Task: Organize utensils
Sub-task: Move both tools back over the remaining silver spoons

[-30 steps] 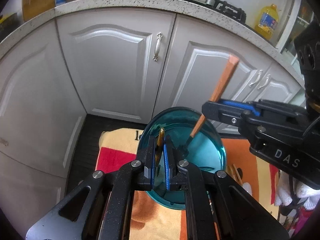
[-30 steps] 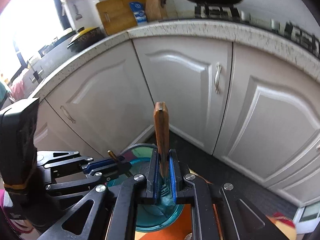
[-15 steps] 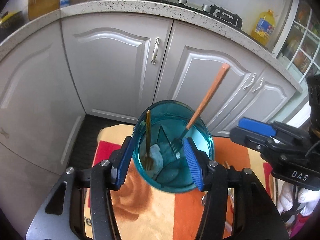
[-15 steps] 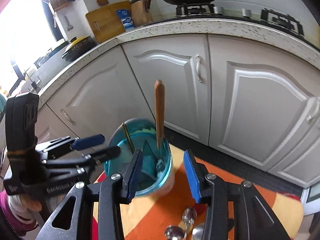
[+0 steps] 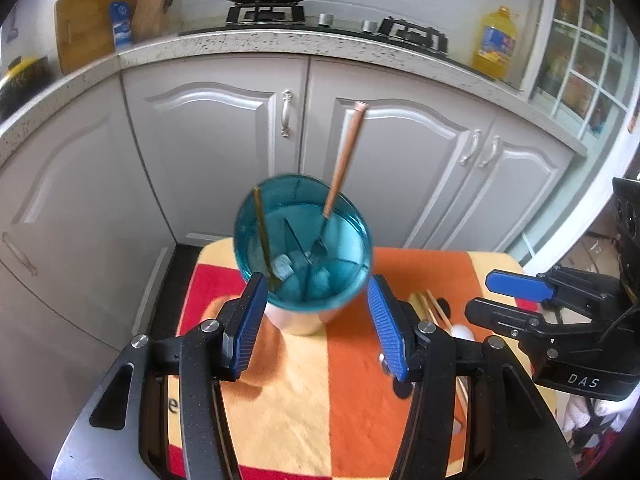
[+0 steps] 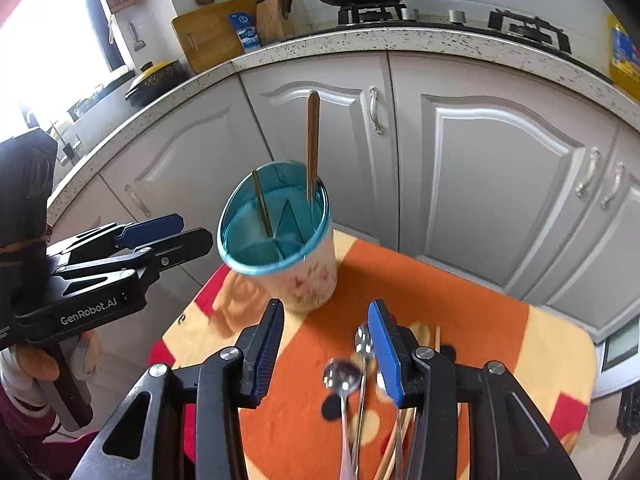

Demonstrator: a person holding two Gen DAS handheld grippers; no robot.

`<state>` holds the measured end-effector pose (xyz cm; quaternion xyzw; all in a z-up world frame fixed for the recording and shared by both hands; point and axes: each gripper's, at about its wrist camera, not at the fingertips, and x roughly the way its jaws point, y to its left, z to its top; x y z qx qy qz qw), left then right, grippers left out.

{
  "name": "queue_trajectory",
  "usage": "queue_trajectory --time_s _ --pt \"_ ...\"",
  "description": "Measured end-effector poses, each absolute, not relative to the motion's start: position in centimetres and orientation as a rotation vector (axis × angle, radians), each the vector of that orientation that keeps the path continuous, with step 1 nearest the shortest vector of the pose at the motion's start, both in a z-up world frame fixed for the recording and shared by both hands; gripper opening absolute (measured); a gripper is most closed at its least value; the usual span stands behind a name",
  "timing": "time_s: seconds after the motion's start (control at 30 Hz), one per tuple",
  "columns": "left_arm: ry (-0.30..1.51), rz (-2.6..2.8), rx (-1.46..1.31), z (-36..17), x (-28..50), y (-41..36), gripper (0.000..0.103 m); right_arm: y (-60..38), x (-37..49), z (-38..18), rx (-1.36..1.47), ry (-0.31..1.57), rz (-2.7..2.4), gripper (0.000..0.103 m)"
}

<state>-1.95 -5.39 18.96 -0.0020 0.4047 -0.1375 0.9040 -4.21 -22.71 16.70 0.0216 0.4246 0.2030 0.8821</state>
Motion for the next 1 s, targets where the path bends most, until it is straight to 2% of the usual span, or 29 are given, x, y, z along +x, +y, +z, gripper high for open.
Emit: queue_trajectory --time_s 0.27,0.47,0.83,0.9,1.0 --pt "0.874 -0.329 0.000 18.1 -4.5 -6.0 0.052 -24.8 -8.5 15.8 0.033 0.903 0.370 0.043" --pt "0.944 -0.380 -0.025 16.0 -5.8 -6.2 0.052 -26.7 -11.1 13.1 0.043 0.963 0.348 0.043" --pt "1.043 -0.505 -0.038 10.5 -5.5 -8.3 0.052 -28.2 -10.2 9.0 0.111 1.039 0.427 0.043" --pt "1.058 -0.524 -0.037 9.6 -4.9 -8.8 0.052 -28.4 -8.9 8.9 0.125 1.039 0.448 0.037" --pt "1.061 -0.552 -0.025 8.6 -4.1 -9.4 0.052 -28.4 -6.2 8.8 0.132 1.045 0.505 0.034"
